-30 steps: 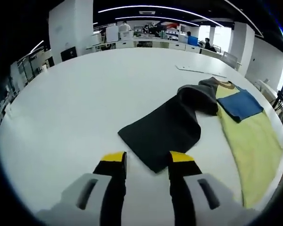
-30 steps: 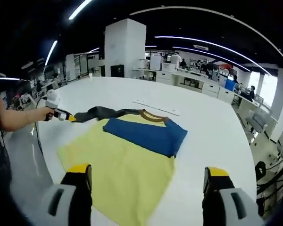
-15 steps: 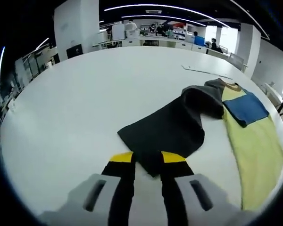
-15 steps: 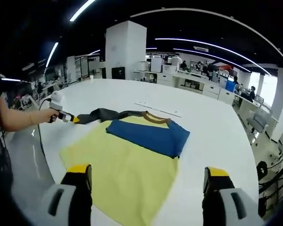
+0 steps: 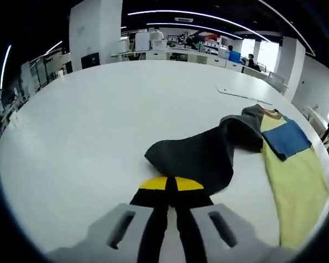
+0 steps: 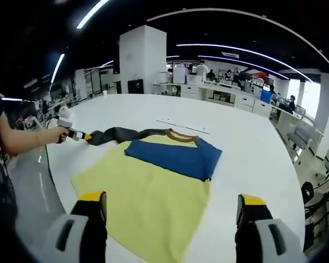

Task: Fold the garment on the visible template until the final outline fits inside the template.

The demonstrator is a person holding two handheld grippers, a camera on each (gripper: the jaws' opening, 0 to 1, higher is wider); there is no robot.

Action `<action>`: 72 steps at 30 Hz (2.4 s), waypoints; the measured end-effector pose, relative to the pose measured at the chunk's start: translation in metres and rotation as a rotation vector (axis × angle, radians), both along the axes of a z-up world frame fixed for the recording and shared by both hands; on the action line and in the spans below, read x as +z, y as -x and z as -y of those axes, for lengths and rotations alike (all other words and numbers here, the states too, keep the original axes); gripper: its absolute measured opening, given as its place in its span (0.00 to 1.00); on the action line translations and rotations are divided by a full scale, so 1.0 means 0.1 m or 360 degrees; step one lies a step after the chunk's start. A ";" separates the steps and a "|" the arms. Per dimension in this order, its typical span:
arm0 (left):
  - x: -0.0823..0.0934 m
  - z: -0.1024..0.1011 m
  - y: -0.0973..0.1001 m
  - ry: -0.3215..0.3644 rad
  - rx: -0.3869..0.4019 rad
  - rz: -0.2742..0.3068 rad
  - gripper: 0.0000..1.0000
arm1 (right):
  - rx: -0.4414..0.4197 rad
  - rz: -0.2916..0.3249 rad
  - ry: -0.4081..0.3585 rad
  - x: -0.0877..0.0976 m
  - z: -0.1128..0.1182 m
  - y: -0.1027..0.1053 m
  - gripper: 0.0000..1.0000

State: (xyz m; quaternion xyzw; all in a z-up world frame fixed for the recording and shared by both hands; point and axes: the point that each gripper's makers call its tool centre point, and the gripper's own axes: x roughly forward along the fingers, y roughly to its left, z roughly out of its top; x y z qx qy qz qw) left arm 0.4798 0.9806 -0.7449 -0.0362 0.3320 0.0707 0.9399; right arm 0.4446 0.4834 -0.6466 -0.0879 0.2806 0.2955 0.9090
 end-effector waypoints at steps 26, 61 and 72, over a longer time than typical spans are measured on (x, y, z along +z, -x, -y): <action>0.05 -0.45 0.10 -0.0086 0.0033 -0.0014 0.00 | 0.0003 -0.0030 0.0037 -0.03 -0.05 -0.02 0.99; -0.20 -0.54 -0.34 0.0022 -0.0025 -0.0208 0.00 | -0.0085 -0.0091 0.0061 -0.10 0.02 0.01 0.99; 0.12 -0.66 -0.43 -0.0037 -0.0025 -0.0022 0.00 | -0.0093 -0.0092 0.0050 -0.11 -0.02 -0.01 0.99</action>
